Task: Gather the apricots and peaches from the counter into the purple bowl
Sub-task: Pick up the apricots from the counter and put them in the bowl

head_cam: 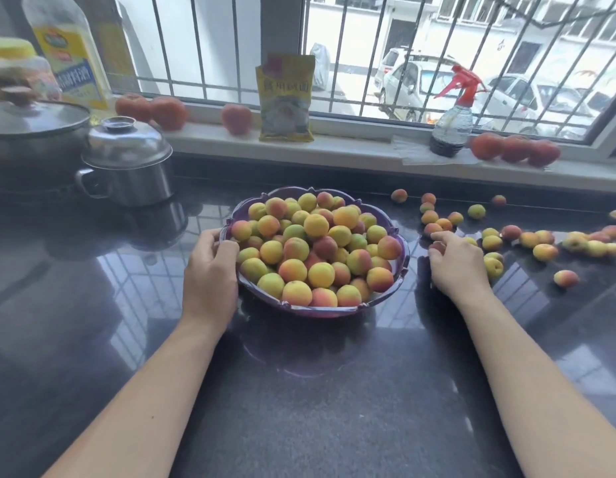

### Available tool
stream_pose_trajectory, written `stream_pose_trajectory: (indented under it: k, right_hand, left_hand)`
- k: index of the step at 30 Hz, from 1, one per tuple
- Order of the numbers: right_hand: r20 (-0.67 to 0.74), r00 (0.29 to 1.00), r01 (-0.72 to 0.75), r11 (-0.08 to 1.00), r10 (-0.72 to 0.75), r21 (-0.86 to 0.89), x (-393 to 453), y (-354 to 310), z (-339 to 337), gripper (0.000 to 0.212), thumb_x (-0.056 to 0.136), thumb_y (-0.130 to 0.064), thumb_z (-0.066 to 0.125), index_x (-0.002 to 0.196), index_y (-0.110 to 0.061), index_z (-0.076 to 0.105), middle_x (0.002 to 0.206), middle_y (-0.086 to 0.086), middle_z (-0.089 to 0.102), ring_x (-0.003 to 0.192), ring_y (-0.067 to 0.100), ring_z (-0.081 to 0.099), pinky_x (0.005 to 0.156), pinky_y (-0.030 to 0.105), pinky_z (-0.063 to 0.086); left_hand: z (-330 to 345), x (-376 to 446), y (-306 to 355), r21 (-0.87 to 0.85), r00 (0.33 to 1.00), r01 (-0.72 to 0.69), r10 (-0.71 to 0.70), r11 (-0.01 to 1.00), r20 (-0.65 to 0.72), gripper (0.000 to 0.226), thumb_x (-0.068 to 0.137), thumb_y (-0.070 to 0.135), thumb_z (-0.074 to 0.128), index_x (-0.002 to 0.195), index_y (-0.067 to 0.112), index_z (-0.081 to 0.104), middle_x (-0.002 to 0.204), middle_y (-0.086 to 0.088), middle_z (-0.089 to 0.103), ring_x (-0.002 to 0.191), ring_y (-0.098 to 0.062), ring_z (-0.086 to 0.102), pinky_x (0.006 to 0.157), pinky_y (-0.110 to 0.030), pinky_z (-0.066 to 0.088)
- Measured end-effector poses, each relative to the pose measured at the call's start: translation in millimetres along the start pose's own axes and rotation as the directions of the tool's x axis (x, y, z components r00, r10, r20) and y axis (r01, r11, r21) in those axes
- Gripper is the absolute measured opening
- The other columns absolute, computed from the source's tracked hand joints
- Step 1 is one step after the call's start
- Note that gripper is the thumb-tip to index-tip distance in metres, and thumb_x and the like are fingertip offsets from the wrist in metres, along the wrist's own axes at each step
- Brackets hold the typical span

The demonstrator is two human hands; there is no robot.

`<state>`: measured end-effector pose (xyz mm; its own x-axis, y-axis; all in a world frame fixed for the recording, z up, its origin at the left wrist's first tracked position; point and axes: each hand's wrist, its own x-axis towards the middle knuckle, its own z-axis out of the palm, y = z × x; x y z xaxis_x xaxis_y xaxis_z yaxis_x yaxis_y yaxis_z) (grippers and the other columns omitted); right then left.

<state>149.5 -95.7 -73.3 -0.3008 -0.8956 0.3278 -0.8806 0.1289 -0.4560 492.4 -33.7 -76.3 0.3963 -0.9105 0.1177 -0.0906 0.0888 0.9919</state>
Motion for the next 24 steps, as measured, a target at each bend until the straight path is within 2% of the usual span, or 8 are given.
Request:
stream_pose_trajectory:
  k: [3,6,9,12,14,16,19,24]
  right_hand:
    - [-0.139,0.990,0.004,0.993,0.013,0.122,-2,-8,-13,0.027,0.101,-0.019,0.051,0.125,-0.015,0.065,0.117,0.015,0.069,0.108,0.035,0.064,0.091,0.039,0.048]
    - [-0.239,0.970,0.115,0.947,-0.042,0.301,-5,-26,-34,0.021,0.098,-0.020,0.056,0.117,-0.018,0.066,0.110,0.006,0.071,0.096,0.024,0.068,0.084,0.030,0.050]
    - [-0.184,0.962,0.269,0.832,-0.203,0.485,-19,-56,-52,0.021,0.098,-0.018,0.062,0.116,-0.026,0.069,0.119,-0.002,0.063,0.101,0.014,0.069,0.089,0.040,0.059]
    - [-0.028,0.917,0.334,0.730,-0.397,0.596,-43,-88,-63,0.029,0.101,-0.011,0.059,0.119,-0.029,0.070,0.126,-0.006,0.055,0.112,0.006,0.063,0.095,0.027,0.055]
    - [0.099,0.843,0.380,0.717,-0.528,0.585,-58,-106,-63,0.032,0.100,-0.008,0.059,0.123,-0.028,0.070,0.123,-0.008,0.056,0.112,0.006,0.061,0.095,0.024,0.053]
    - [0.140,0.781,0.463,0.715,-0.608,0.524,-68,-117,-53,0.035,0.096,-0.009,0.067,0.126,-0.026,0.068,0.119,-0.010,0.059,0.103,0.010,0.063,0.090,0.026,0.053]
    - [0.117,0.749,0.564,0.721,-0.652,0.403,-72,-123,-34,0.041,0.088,-0.018,0.077,0.126,-0.027,0.066,0.117,-0.014,0.060,0.090,0.012,0.061,0.082,0.034,0.053]
    - [0.119,0.729,0.619,0.723,-0.674,0.306,-73,-125,-25,0.033,0.089,-0.023,0.075,0.121,-0.027,0.070,0.118,-0.013,0.060,0.096,0.008,0.056,0.087,0.030,0.052]
  left_hand:
    - [0,0,-1,0.001,1.000,-0.001,0.001,1.000,0.002,0.026,0.084,0.036,0.047,0.097,0.024,0.066,0.073,0.025,0.068,0.068,0.006,0.059,0.069,-0.030,0.047]
    - [0,1,-1,0.004,1.000,-0.001,0.001,1.000,-0.007,0.026,0.083,0.036,0.047,0.096,0.024,0.066,0.074,0.023,0.068,0.070,0.004,0.059,0.069,-0.029,0.047]
    - [1,0,-1,-0.003,1.000,0.000,0.000,1.000,-0.007,0.026,0.084,0.037,0.047,0.097,0.026,0.066,0.079,0.017,0.069,0.070,0.006,0.060,0.067,-0.027,0.046]
    - [1,0,-1,0.003,1.000,-0.004,0.004,1.000,-0.008,0.025,0.086,0.037,0.047,0.097,0.026,0.066,0.080,0.016,0.069,0.070,0.007,0.060,0.065,-0.024,0.046]
    - [1,1,-2,0.004,1.000,-0.004,0.004,1.000,-0.007,0.020,0.091,0.034,0.049,0.097,0.025,0.066,0.080,0.016,0.068,0.070,0.006,0.060,0.064,-0.022,0.047]
    - [1,1,-2,0.000,1.000,0.001,-0.001,1.000,-0.019,0.020,0.089,0.033,0.050,0.097,0.024,0.066,0.079,0.018,0.068,0.071,0.004,0.059,0.065,-0.022,0.047]
    - [2,1,-1,-0.014,1.000,0.012,-0.012,1.000,-0.028,0.027,0.082,0.036,0.048,0.097,0.023,0.067,0.078,0.020,0.068,0.075,-0.001,0.060,0.069,-0.028,0.046]
    - [1,2,-3,0.000,1.000,0.012,-0.012,1.000,-0.020,0.028,0.083,0.036,0.048,0.098,0.024,0.067,0.075,0.026,0.068,0.072,0.003,0.059,0.071,-0.032,0.046]
